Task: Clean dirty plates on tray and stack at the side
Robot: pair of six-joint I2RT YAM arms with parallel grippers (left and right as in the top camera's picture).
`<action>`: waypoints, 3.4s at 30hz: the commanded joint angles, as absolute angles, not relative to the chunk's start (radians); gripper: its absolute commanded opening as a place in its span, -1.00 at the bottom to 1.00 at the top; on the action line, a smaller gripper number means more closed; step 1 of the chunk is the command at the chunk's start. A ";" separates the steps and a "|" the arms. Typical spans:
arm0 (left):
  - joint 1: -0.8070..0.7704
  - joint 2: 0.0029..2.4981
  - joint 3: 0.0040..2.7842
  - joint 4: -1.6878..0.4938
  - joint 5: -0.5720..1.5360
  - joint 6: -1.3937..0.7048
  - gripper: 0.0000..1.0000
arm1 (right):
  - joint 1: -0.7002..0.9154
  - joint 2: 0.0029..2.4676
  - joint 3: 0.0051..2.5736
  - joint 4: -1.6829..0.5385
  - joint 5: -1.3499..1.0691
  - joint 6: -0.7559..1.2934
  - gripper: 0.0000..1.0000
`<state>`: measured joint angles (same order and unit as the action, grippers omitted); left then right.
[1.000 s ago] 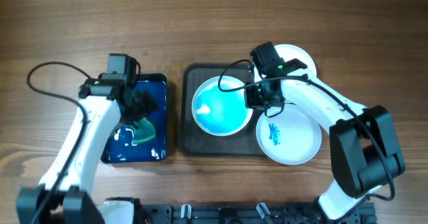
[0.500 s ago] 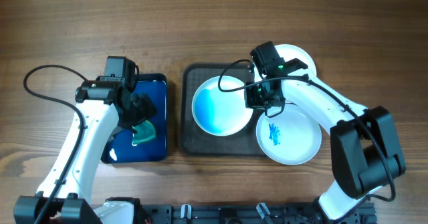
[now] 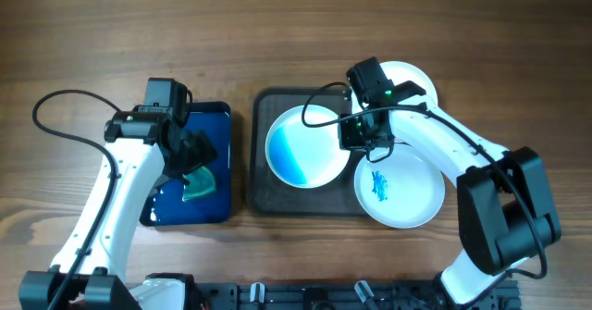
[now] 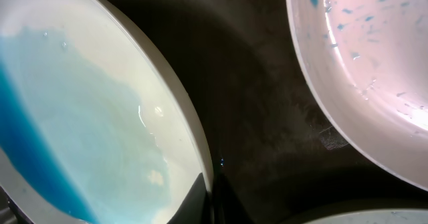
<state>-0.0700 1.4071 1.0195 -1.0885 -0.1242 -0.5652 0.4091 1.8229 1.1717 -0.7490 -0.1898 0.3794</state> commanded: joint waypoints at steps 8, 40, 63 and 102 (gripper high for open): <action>-0.070 1.399 1.030 -1.058 -0.112 -0.553 1.00 | 0.406 1.796 1.196 -0.779 -0.159 0.340 -0.91; 0.083 1.452 1.029 -0.916 -0.127 -0.505 0.99 | 0.406 1.739 1.392 -1.011 -0.129 0.207 -0.91; 0.318 1.464 1.266 -0.974 0.020 -0.513 1.00 | 0.716 2.107 1.890 -1.127 -0.118 0.186 -0.91; 0.514 1.464 1.280 -1.028 0.168 -0.501 1.00 | 1.061 2.149 2.025 -0.746 0.781 -0.114 -0.91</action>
